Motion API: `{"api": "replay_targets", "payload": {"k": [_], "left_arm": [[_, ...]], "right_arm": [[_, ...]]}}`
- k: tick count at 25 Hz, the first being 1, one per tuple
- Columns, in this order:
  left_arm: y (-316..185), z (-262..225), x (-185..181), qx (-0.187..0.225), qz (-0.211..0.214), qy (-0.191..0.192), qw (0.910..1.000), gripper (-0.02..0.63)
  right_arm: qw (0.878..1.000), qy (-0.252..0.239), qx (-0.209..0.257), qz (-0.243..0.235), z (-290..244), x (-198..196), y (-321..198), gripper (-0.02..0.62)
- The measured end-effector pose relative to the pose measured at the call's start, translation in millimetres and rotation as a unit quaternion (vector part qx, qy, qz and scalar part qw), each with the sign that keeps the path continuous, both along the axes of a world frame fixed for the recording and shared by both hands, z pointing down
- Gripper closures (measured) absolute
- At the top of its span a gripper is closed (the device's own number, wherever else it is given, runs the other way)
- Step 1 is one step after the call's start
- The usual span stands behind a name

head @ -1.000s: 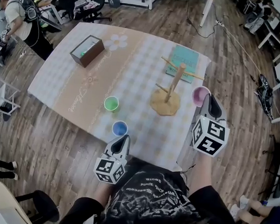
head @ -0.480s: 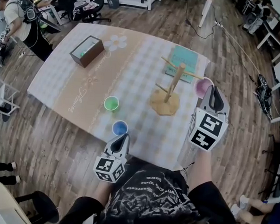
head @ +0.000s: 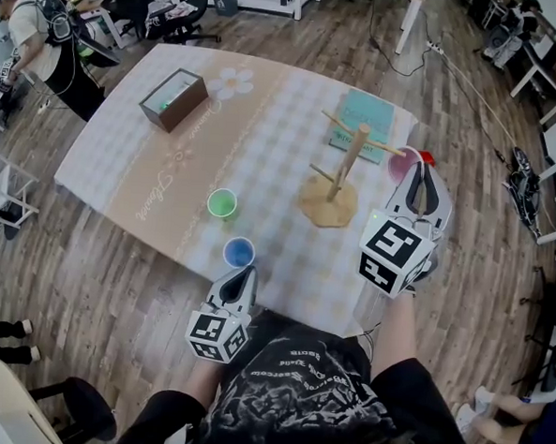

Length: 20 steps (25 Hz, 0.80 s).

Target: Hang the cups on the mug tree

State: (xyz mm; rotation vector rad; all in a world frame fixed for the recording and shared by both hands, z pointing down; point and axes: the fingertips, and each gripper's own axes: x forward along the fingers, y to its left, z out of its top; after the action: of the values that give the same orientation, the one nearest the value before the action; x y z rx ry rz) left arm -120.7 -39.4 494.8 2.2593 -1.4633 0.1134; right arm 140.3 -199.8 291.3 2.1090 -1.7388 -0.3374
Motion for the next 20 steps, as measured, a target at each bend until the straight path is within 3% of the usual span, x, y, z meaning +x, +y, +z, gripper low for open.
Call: {"api": "replay_targets", "payload": {"k": [10, 20], "left_arm": [[3, 2, -4, -0.003, -0.008, 0.006, 0.9999, 0.586], [0, 2, -9, -0.003, -0.010, 0.006, 0.9999, 0.586]], "right_arm": [[0.996, 0.078, 0.018, 0.043, -2, -26, 1, 0.558], [0.997, 0.064, 0.022, 0.039, 4, -52, -6, 0.557]]}}
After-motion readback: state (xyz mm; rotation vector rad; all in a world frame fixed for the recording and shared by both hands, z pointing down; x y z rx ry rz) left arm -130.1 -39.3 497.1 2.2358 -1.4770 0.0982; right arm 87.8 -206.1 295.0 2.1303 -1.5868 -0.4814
